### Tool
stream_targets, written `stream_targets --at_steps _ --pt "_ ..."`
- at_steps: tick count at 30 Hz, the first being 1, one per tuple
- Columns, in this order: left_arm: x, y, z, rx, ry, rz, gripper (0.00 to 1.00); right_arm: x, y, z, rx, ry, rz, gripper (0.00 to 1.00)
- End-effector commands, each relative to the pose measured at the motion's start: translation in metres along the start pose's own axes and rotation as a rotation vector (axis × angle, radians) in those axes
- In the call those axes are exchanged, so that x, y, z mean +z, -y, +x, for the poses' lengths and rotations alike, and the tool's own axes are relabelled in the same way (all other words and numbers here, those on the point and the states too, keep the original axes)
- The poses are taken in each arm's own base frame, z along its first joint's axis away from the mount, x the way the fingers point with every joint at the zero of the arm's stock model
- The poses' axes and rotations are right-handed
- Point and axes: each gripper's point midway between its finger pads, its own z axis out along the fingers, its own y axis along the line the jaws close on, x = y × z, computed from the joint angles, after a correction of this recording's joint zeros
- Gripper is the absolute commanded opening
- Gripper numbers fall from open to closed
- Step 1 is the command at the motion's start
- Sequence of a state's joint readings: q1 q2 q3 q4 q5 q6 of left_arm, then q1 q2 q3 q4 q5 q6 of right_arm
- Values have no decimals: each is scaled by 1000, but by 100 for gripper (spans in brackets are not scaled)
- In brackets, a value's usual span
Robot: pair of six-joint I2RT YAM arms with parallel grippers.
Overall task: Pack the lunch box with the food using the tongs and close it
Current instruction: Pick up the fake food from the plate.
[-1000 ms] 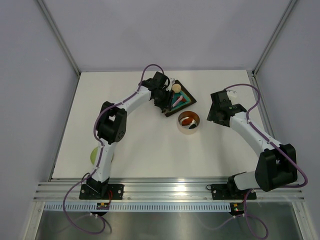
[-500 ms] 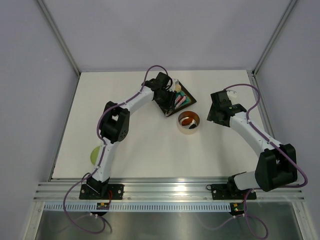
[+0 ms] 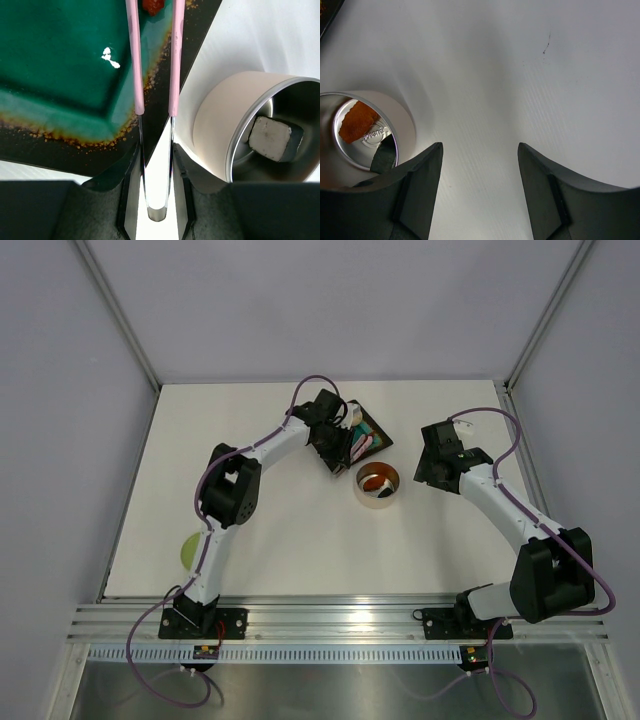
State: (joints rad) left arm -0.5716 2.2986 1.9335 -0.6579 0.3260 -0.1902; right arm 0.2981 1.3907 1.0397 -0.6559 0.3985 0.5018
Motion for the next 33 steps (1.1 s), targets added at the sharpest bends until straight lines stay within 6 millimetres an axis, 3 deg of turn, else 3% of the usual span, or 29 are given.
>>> stream_targets --at_steps 1,5,10,19,33 --pt "-22 15 -27 34 90 19 29 -9 -5 -19 28 42 -26 69" --pt "-24 14 -30 32 89 13 26 -9 -5 -20 27 44 -27 69" --pt "-34 16 -32 41 97 2 0 -9 -6 -20 30 44 -30 69" --pt "-74 22 -33 36 123 -35 0 -10 -6 -18 33 44 -35 69" --pt "-119 38 1 11 79 -12 0 -11 -6 -13 45 41 -53 69"
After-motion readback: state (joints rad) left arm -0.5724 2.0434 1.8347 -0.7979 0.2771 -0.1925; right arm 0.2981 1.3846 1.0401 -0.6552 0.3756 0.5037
